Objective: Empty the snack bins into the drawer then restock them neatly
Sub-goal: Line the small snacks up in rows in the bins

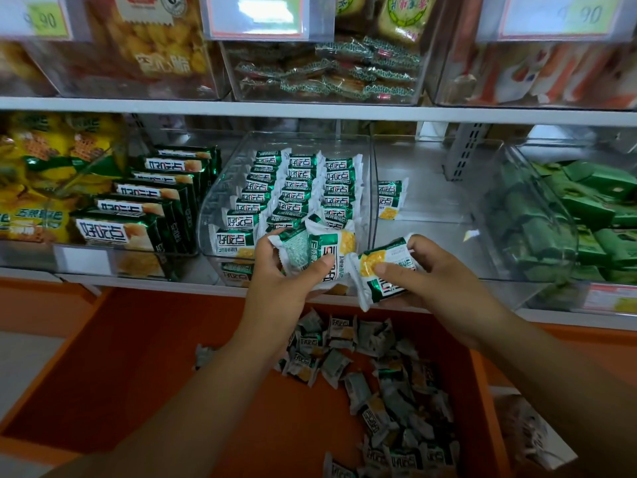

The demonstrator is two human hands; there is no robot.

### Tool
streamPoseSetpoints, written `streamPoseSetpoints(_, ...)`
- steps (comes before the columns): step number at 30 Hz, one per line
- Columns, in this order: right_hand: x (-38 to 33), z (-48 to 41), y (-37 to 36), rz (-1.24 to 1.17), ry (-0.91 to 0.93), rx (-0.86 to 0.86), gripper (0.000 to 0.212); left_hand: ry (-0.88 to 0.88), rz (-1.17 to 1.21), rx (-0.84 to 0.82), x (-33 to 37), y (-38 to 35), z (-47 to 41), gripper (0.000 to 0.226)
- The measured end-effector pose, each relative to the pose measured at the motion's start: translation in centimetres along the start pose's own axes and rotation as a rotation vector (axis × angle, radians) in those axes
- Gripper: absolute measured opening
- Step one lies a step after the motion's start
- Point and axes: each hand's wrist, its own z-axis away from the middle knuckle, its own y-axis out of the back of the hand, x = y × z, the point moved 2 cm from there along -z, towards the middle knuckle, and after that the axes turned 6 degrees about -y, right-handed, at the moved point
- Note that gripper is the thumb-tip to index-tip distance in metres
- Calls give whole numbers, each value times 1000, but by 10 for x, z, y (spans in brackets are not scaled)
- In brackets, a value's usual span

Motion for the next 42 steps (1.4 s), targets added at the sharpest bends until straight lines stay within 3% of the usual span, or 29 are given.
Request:
streamPoseSetpoints(3, -2, 1, -2, 81, 1, -13, 21, -61, -38, 4, -1, 0, 1, 61)
streamPoseSetpoints(7, -3, 2, -5, 187, 14, -18, 30, -90, -76, -2, -2, 0, 2, 68)
streamPoseSetpoints(14, 7, 1, -12, -218, -120, -19, 56, -89, -55, 36, 1, 2, -2, 62)
streamPoseSetpoints(17, 5, 3, -7, -200, -87, 37, 48, -68, -91, 16, 5, -2, -4, 73)
streamPoseSetpoints(20, -12, -12, 27, -178, -18, 188, 36, -76, -96, -6, 3, 0, -13, 59)
streamPoseSetpoints(22, -23, -36, 56, -52, -19, 262, 36, -67, -78, -29, 4, -1, -16, 50)
streamPoseSetpoints(26, -17, -102, 87, 638, -44, 321, 44, -56, -85, -46, 1, 1, -23, 50)
streamPoseSetpoints(28, -5, -135, 87, 869, -26, 292, 44, -48, -84, -38, -2, 2, -27, 54)
streamPoseSetpoints(33, 22, -187, 78, 970, 23, 232, 42, -27, -56, -58, -3, 1, -33, 54)
streamPoseSetpoints(38, 33, -200, 81, 883, 53, 359, 45, -1, -79, -61, -1, 1, -34, 94)
streamPoseSetpoints(42, 33, -195, 78, 868, 95, 406, 47, -4, -88, -71, -1, -2, -32, 81)
